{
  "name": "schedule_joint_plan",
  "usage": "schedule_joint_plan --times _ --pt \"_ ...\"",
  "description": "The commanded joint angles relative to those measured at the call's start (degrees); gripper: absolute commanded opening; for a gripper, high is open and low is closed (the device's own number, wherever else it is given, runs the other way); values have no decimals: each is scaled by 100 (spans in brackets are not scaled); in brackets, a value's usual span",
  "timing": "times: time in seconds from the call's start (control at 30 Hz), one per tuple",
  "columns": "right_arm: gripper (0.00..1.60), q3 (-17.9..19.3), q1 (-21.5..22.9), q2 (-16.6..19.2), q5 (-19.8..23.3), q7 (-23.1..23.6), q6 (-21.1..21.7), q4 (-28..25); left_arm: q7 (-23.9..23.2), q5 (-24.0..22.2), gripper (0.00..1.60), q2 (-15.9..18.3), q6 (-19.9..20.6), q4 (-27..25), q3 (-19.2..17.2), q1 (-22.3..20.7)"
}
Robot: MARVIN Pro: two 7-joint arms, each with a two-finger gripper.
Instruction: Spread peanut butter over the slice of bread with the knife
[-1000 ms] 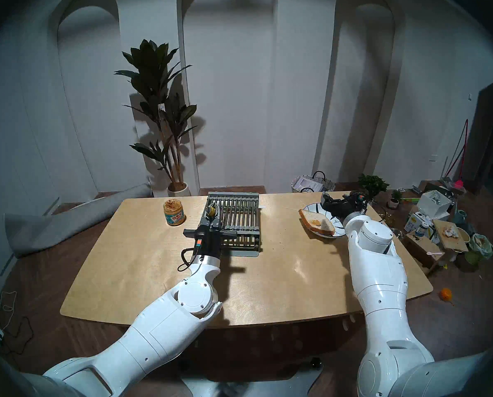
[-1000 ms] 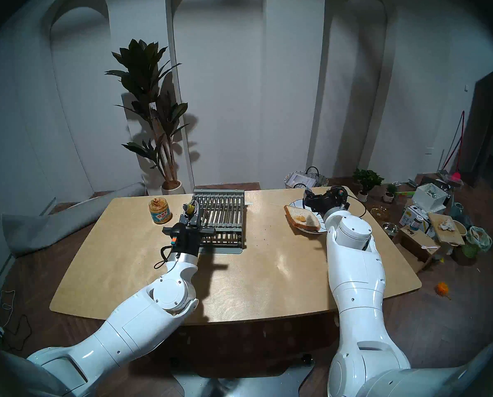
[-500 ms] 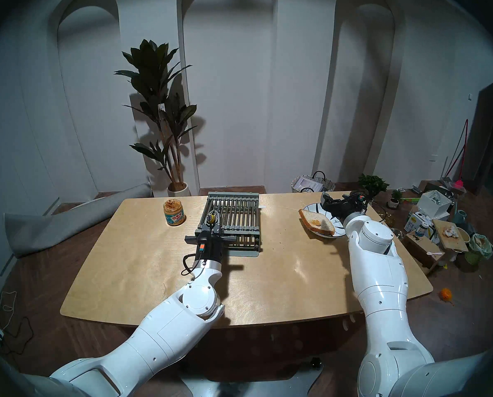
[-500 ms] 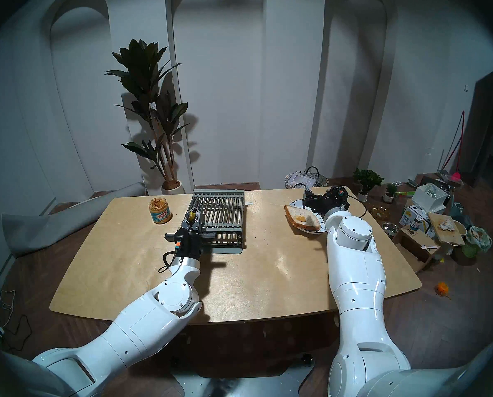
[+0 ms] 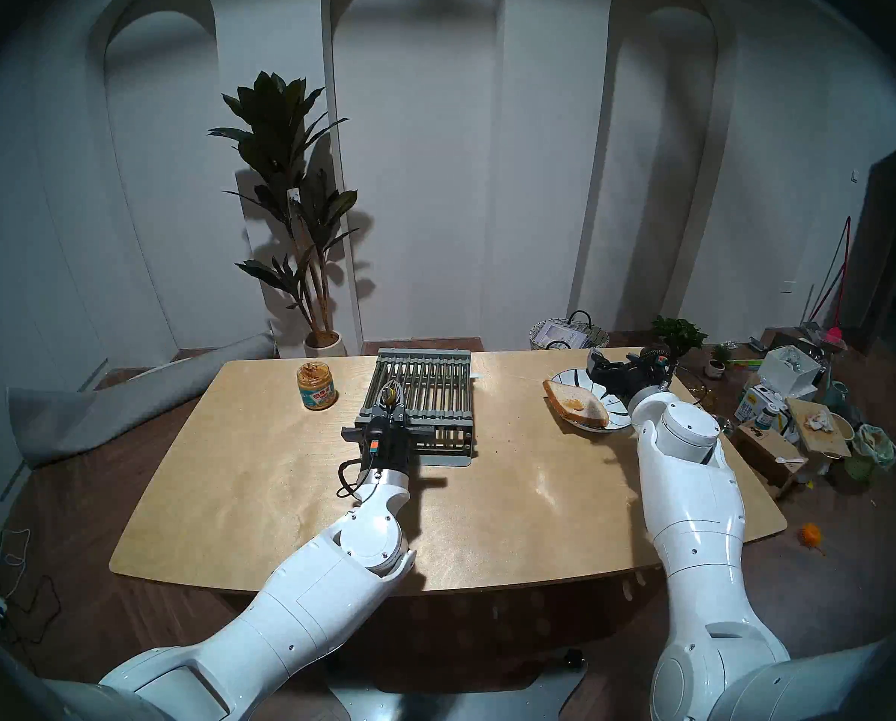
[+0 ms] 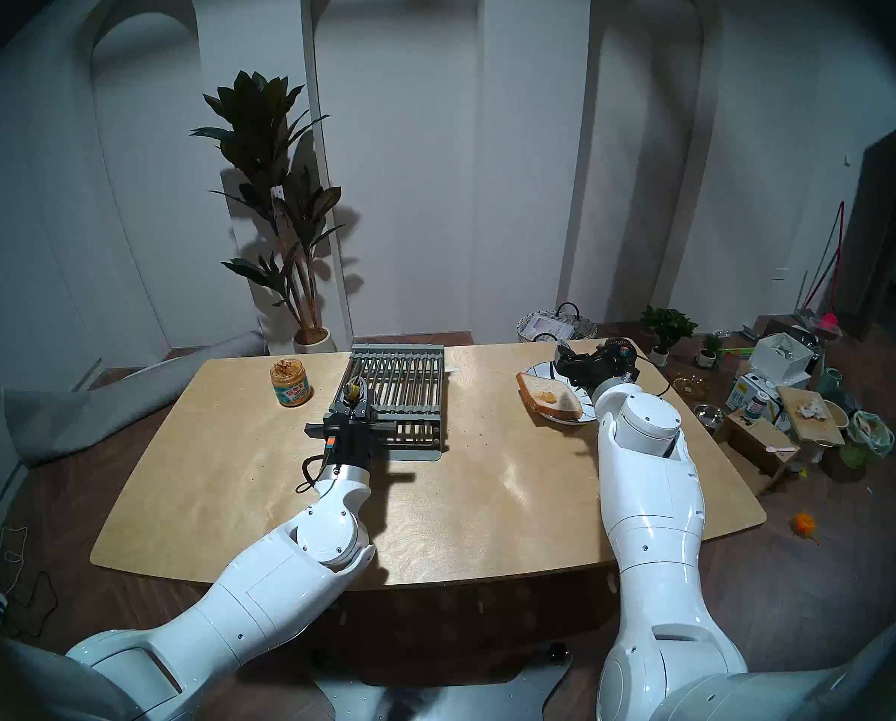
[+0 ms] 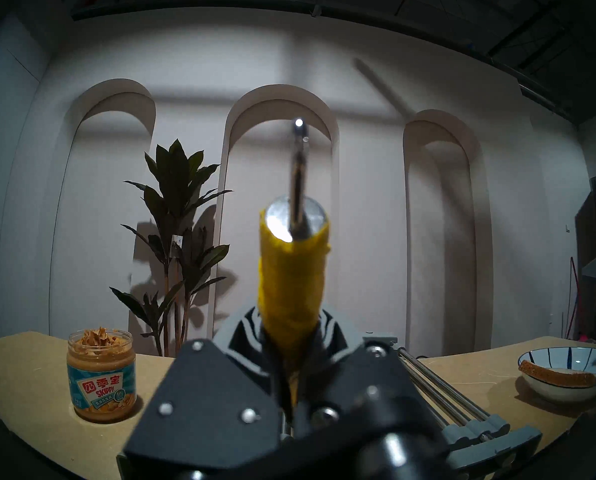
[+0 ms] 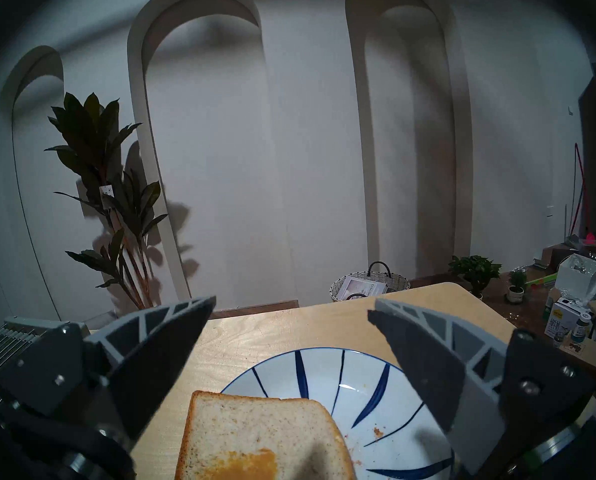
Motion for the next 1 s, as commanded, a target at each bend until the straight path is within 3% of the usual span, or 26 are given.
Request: schedule_joint_plan --times 0.0,0.03,0.13,0.23,0.37,0.4,0.43,0.47,0.77,0.97 --pt "160 23 36 6 13 -8 -27 -142 -73 -69 33 -108 73 19 -4 -166" --pt "160 28 38 10 13 -4 -30 -134 -79 -71 39 -112 82 28 -6 -167" --pt "160 38 45 19 13 7 -40 -109 -87 -71 38 -119 103 33 -18 -164" --pt "160 43 54 30 19 28 -57 -74 -84 -85 61 -125 134 34 -37 -166" --pt "160 48 64 36 16 35 -70 -37 -76 -85 104 -122 155 24 -57 -160" --pt "160 49 65 37 14 35 -76 -30 -75 -83 125 -120 159 22 -60 -159" --pt "160 51 67 38 14 39 -78 -23 -62 -66 134 -119 173 19 -62 -157" --pt "160 52 68 38 14 41 -81 -17 -62 -62 160 -117 175 18 -64 -157" --pt "160 55 65 30 3 36 -63 -34 -24 44 160 -88 179 -105 -84 -123" --pt "160 46 67 27 -3 33 -17 -70 100 108 160 51 144 -616 -143 49"
